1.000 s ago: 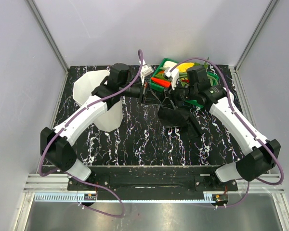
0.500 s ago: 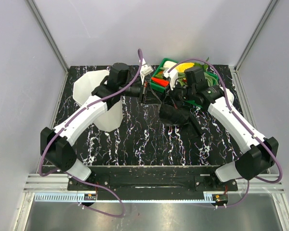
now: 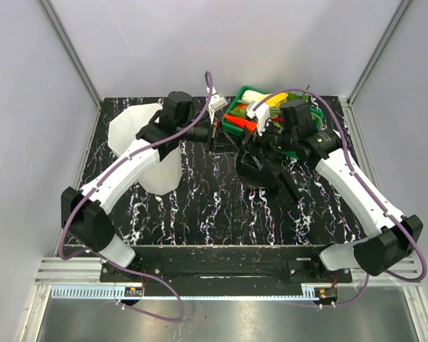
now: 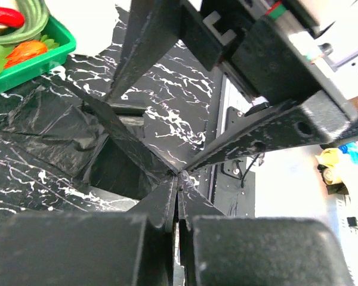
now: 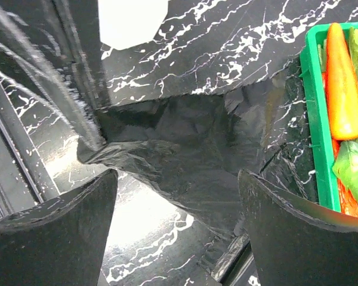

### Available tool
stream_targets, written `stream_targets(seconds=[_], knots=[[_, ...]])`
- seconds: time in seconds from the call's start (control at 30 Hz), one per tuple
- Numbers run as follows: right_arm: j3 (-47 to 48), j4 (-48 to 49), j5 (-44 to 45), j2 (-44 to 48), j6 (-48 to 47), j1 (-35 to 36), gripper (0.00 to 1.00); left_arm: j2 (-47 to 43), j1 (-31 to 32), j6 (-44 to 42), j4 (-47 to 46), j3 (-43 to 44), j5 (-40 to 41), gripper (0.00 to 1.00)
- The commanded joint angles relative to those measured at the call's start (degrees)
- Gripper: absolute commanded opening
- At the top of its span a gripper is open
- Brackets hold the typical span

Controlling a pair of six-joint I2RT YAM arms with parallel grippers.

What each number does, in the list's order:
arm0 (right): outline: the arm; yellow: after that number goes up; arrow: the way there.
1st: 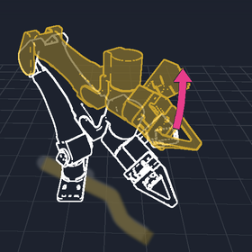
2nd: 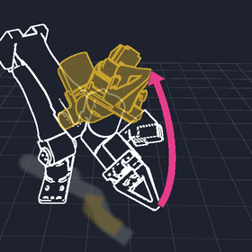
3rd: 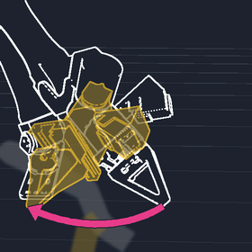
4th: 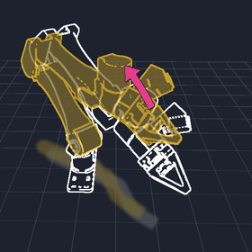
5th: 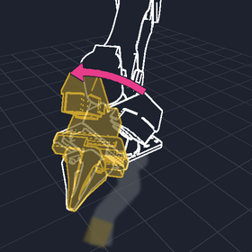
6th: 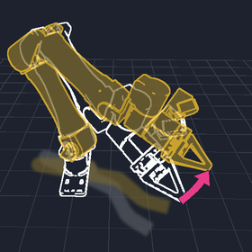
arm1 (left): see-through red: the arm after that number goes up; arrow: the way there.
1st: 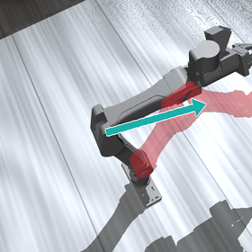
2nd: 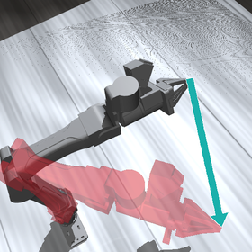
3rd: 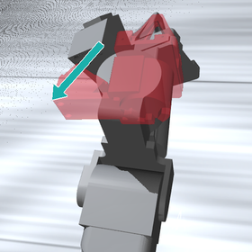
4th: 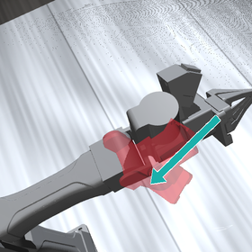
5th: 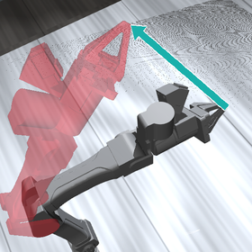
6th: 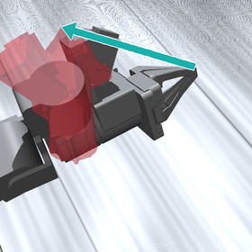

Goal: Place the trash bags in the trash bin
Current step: Unfold the trash bag at the center of the board.

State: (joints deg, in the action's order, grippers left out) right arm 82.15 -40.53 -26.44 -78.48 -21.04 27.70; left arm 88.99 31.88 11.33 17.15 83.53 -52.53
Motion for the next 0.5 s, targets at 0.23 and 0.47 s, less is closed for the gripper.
stream_targets(seconds=[0.23,0.47], knots=[[4.2,-1.5,-5.5,0.9,-3.1,0.3,0.84,1.0,0.0,-9.0,4.7,4.6,-10.3,0.00],[4.2,-1.7,-10.5,-0.4,-2.1,0.2,0.71,2.1,0.1,-7.1,1.5,5.0,-13.6,0.00]])
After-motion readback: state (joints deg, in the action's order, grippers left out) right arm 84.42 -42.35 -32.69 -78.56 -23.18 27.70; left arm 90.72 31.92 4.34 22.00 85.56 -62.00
